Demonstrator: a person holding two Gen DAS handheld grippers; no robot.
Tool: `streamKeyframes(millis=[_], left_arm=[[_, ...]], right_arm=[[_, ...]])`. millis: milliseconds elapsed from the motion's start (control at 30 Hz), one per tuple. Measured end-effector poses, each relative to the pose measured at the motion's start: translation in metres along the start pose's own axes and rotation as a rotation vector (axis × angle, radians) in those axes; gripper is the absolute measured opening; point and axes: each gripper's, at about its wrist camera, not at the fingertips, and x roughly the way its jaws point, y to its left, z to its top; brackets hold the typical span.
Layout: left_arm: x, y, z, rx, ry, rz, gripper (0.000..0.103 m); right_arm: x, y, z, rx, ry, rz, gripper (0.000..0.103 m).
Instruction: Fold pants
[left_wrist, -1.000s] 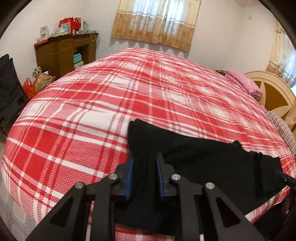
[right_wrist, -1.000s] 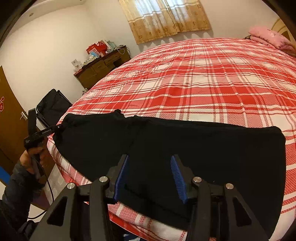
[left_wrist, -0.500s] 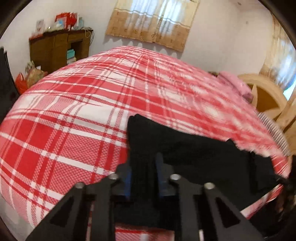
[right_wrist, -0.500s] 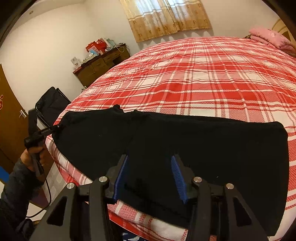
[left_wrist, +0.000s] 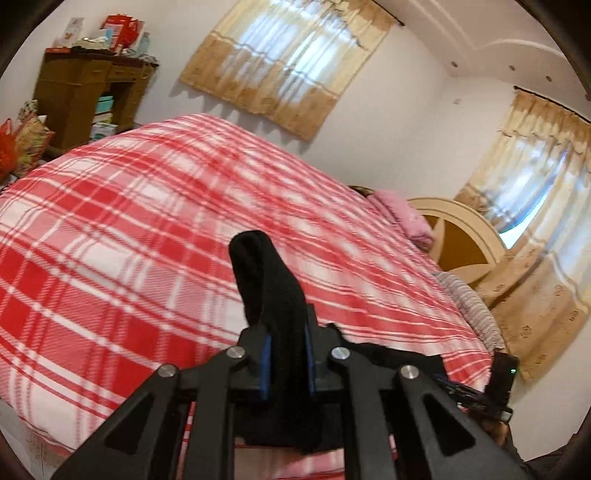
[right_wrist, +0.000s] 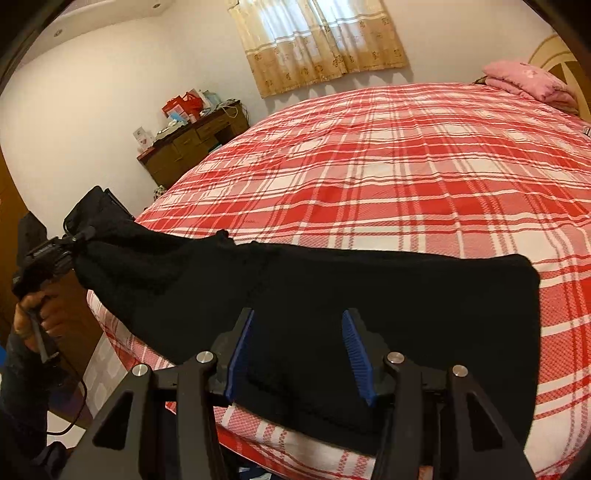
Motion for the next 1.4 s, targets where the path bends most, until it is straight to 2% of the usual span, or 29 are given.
streamKeyframes(millis=[267,533,700,867,1067,1267,1400], left_arm=[[0.011,-0.054,0.003,0.053,0.011,-0.114,0.014],[0.051,-0.121,-0.007,0.139,0.094,-0.229,0.014],[0.085,-0.164,-0.021,0.197,0.181,-0.289,0.014],[0.111,-0.195,-0.038,0.254,0.237,-0.290,0.014],[0.143,-0.219,-0.055,0.287,0.307,-0.272,0.014],[0.180,-0.242,-0.084,0.372,0.370,-0.194,0.014],[0.193,-0.252,-0.105,0.408,0.401,-0.175,0.014]], right_arm=[[-0.024,-0.017,-0.001,0.036,-0.031,-0.033,0.054],[-0.046,-0.040,-0.010,0.068,-0.051,-0.069,0.055],[-0.059,-0.060,-0.014,0.090,-0.070,-0.109,0.055],[-0.074,-0.081,-0.017,0.122,-0.129,-0.182,0.055],[-0.073,-0.103,-0.024,0.208,-0.157,-0.200,0.056],[-0.067,-0.111,-0.032,0.267,-0.159,-0.197,0.056],[-0.066,-0.115,-0.034,0.287,-0.163,-0.200,0.056]])
